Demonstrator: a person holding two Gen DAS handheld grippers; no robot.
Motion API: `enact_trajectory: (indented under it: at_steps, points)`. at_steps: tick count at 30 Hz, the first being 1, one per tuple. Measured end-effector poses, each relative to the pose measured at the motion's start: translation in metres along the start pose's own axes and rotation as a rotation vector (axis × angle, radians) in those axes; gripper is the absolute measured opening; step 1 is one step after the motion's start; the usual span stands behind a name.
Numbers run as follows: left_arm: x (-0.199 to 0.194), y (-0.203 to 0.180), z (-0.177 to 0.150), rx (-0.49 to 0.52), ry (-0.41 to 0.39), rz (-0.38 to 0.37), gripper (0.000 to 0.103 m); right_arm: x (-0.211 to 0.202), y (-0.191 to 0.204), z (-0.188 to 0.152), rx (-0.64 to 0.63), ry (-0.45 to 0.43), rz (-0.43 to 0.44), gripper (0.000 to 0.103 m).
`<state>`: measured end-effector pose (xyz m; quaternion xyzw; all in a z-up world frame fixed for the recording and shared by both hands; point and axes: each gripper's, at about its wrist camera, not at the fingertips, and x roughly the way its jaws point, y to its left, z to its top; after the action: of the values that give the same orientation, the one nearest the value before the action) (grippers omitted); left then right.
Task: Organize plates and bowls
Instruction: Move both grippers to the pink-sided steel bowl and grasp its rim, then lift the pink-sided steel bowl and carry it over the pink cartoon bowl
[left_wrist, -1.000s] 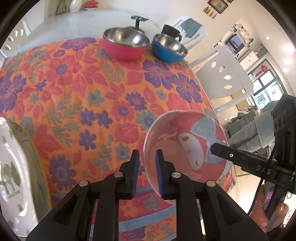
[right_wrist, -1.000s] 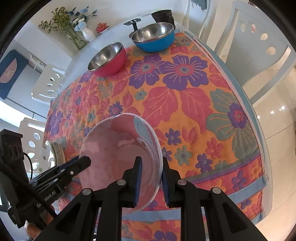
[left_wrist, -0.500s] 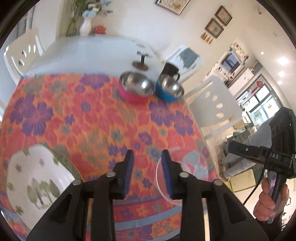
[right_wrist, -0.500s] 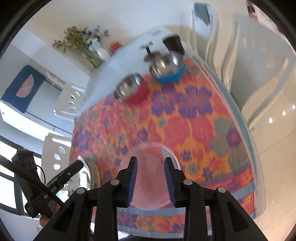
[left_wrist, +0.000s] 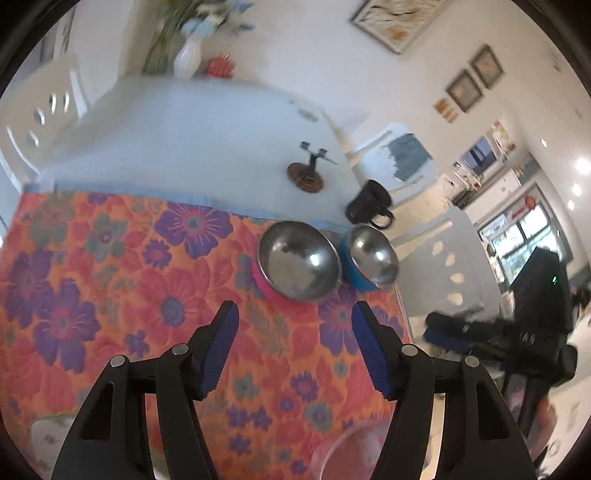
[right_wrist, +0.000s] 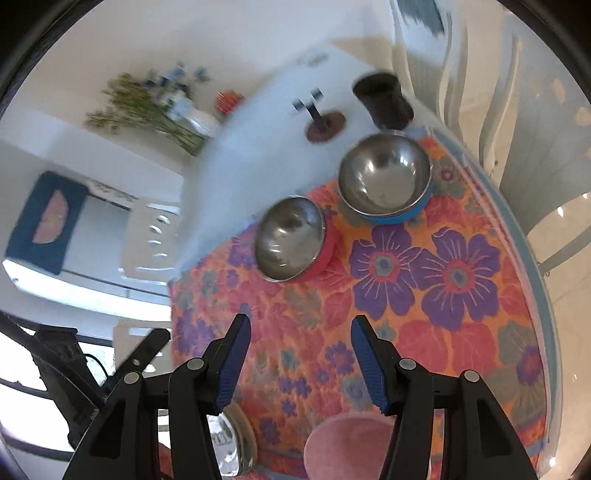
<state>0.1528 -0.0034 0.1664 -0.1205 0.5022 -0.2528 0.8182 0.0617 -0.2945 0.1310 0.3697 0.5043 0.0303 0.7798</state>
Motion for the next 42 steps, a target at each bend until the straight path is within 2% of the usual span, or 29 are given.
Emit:
enact_trajectory:
  at_steps: [4,12,19,24,26,28,35,42]
  points:
    - [0.05,0.017,0.02,-0.072,0.067,-0.01,0.059,0.052,-0.01,0.035,0.058,0.096,0.024,0.054]
    - [0.125,0.031,0.036,-0.101,0.177,0.009,0.049,0.128,-0.021,0.078,0.082,0.174,-0.013,0.054]
    - [0.159,0.036,0.043,-0.108,0.208,0.009,0.036,0.166,-0.024,0.092,0.053,0.212,-0.033,0.05]
    - [0.174,0.037,0.043,-0.098,0.23,0.025,0.025,0.178,-0.025,0.095,0.02,0.222,-0.042,0.039]
    - [0.176,0.039,0.042,-0.095,0.232,0.03,0.022,0.181,-0.026,0.094,0.004,0.215,-0.071,0.025]
    - [0.177,0.039,0.043,-0.092,0.228,0.028,0.022,0.182,-0.026,0.094,-0.014,0.207,-0.105,0.019]
    - [0.155,0.026,0.042,-0.035,0.193,0.028,0.022,0.166,-0.021,0.088,-0.048,0.185,-0.121,0.018]
    - [0.082,0.0,0.035,0.021,0.101,-0.025,0.022,0.111,0.009,0.071,-0.07,0.132,-0.086,0.018]
